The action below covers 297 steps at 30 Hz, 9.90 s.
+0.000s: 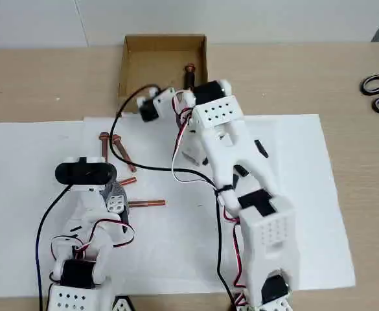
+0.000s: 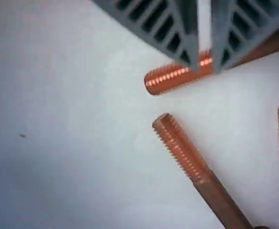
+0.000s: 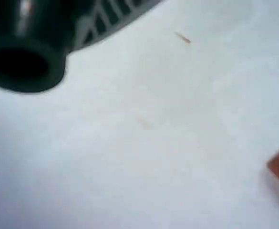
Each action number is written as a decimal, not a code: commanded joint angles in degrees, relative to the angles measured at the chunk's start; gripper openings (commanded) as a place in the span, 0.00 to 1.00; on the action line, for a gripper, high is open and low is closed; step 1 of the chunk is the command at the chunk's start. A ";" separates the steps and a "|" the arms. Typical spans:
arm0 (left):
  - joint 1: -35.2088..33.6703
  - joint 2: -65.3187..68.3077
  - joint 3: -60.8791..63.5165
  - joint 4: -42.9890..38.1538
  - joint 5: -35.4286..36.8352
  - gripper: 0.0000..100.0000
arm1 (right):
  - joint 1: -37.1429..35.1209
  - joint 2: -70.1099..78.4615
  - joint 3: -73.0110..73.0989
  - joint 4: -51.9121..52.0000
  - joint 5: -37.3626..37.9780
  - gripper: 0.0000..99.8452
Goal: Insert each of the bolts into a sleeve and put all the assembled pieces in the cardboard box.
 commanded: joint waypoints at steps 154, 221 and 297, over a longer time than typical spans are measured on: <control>-1.58 107.52 -136.31 51.43 -5.98 0.01 | 40.04 -60.97 63.65 -3.91 -8.53 0.00; 8.53 -7.12 -32.04 7.56 24.26 0.01 | -18.95 -133.76 117.63 -49.71 -23.91 0.00; 23.47 -6.86 -24.13 14.42 17.58 0.01 | -22.64 -133.67 117.54 -54.11 -19.52 0.00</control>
